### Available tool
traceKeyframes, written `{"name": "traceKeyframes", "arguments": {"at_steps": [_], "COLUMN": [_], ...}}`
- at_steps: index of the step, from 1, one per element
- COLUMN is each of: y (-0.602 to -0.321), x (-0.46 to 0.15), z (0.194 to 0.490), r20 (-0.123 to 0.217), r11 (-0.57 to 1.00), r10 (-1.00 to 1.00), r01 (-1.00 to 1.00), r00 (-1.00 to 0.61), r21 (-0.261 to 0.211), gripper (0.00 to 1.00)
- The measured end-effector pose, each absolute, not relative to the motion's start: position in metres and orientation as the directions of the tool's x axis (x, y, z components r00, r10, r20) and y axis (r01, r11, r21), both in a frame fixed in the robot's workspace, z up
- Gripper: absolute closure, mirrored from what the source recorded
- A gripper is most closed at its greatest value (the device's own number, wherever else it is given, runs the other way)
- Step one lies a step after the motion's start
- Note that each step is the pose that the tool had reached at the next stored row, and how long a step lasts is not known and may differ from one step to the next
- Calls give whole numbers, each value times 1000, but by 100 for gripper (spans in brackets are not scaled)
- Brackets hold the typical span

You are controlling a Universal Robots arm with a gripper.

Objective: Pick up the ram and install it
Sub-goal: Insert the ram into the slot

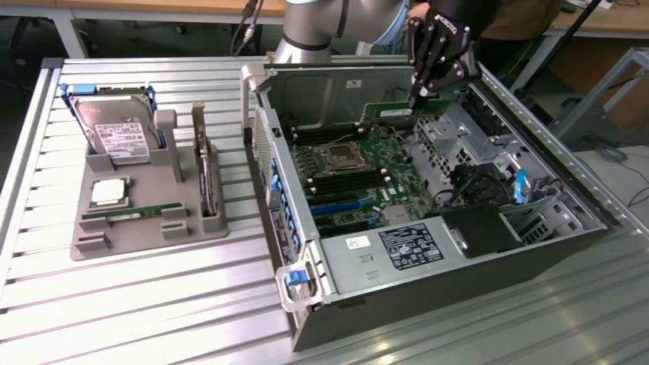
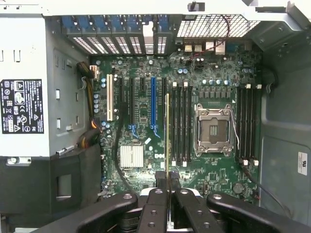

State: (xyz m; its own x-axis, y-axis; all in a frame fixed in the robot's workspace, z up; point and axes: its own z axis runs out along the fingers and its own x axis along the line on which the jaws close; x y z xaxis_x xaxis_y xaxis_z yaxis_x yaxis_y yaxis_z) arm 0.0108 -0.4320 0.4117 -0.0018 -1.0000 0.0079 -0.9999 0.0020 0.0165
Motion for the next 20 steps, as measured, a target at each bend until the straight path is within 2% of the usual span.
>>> {"name": "traceKeyframes", "arguments": {"at_steps": [20], "y": [-432], "x": [11], "z": [393], "r20": [8], "r11": [2], "r10": [-1000], "r01": [-1000], "r00": [-2], "r21": [17], "gripper": [88]}}
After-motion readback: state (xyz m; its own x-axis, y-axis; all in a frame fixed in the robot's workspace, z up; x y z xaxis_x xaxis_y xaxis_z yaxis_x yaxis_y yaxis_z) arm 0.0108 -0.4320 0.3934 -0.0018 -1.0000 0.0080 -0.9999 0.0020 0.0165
